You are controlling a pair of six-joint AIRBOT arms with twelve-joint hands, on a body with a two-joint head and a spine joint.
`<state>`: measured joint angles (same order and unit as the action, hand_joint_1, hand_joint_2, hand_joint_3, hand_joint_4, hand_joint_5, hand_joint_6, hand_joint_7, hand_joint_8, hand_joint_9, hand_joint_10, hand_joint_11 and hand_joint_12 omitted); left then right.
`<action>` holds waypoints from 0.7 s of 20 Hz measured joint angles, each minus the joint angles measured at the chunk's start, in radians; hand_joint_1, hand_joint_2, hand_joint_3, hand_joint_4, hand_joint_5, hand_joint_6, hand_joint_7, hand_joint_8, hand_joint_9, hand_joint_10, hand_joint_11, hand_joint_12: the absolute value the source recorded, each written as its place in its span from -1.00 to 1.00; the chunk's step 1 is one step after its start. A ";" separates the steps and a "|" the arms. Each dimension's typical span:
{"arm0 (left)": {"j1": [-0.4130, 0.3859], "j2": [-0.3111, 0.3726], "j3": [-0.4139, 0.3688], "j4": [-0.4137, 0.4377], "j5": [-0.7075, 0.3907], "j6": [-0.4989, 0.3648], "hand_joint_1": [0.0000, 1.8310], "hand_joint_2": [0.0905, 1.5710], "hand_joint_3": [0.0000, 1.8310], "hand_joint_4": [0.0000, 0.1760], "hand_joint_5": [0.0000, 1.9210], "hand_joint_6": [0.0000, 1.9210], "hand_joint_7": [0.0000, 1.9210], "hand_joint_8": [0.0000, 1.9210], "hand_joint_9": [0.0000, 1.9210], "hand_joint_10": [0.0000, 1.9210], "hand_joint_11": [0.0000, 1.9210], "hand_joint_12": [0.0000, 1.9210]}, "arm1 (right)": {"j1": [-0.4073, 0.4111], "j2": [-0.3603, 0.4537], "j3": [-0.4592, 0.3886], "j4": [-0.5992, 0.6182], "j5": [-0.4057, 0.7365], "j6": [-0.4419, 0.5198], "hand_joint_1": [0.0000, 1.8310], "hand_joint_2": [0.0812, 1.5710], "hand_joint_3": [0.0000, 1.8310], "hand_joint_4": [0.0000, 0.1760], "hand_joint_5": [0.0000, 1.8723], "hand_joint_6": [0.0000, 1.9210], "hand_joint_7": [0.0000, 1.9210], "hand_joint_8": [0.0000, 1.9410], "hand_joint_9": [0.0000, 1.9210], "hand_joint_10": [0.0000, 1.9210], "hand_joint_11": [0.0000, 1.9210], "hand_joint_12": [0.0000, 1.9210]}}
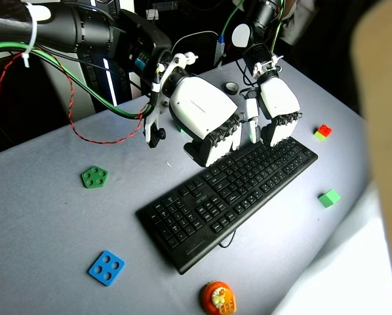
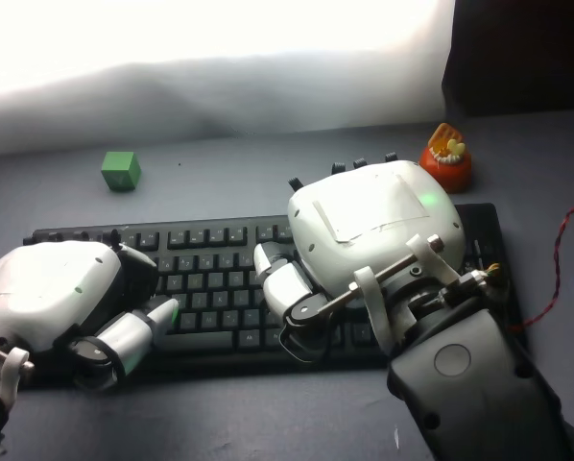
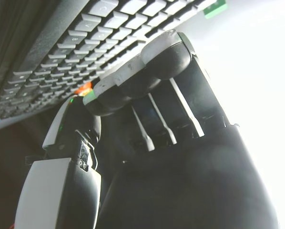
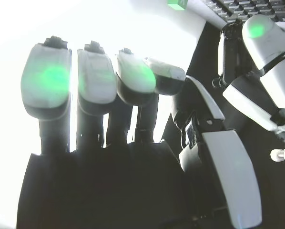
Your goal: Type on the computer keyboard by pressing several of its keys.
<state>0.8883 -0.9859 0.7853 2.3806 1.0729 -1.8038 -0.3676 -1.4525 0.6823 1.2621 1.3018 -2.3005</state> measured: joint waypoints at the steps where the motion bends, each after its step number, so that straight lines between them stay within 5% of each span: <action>1: 0.001 0.000 0.000 -0.002 -0.001 0.001 -1.00 0.38 -0.63 -0.18 -0.99 -0.94 -0.92 -0.91 -0.96 -0.72 -1.00 -0.17 | 0.000 -0.003 0.004 0.000 0.001 0.000 -0.75 0.32 -0.72 -1.00 -0.76 -0.63 -0.68 -0.89 -0.81 -0.68 -1.00 0.10; 2: 0.001 0.006 -0.002 -0.006 -0.011 -0.002 -1.00 0.56 -0.92 -0.21 -0.98 -0.99 -0.89 -1.00 -0.93 -0.86 -1.00 -0.28 | 0.000 -0.006 0.008 0.004 0.002 0.000 -0.77 0.48 -0.98 -1.00 -0.68 -0.84 -0.66 -1.00 -0.72 -0.89 -1.00 0.09; 4: 0.001 0.006 -0.002 0.003 -0.002 -0.004 -1.00 0.59 -0.95 -0.15 -0.99 -0.99 -0.93 -1.00 -0.96 -0.91 -1.00 -0.40 | 0.000 -0.012 0.014 0.000 0.001 0.000 -0.76 0.49 -0.99 -1.00 -0.66 -0.88 -0.66 -1.00 -0.72 -0.94 -1.00 0.00; 8: 0.029 0.000 -0.003 -0.001 0.002 0.003 -1.00 0.62 -0.98 -0.18 -0.96 -0.99 -0.91 -1.00 -0.93 -0.93 -1.00 -0.29 | -0.016 -0.026 0.020 -0.002 0.005 0.010 -0.73 0.49 -1.00 -1.00 -0.64 -0.91 -0.65 -1.00 -0.71 -0.96 -1.00 -0.05; 14: 0.057 -0.045 0.023 -0.003 0.001 0.003 -1.00 0.62 -0.99 -0.27 -0.96 -0.99 -0.90 -1.00 -0.90 -0.95 -1.00 -0.29 | -0.055 -0.102 0.097 -0.004 -0.006 0.063 -0.74 0.50 -1.00 -1.00 -0.56 -0.89 -0.49 -0.95 -0.58 -0.91 -1.00 0.16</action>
<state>0.9451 -1.0309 0.8085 2.3779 1.0740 -1.8011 -0.4221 -1.5547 0.7788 1.2583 1.2961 -2.2372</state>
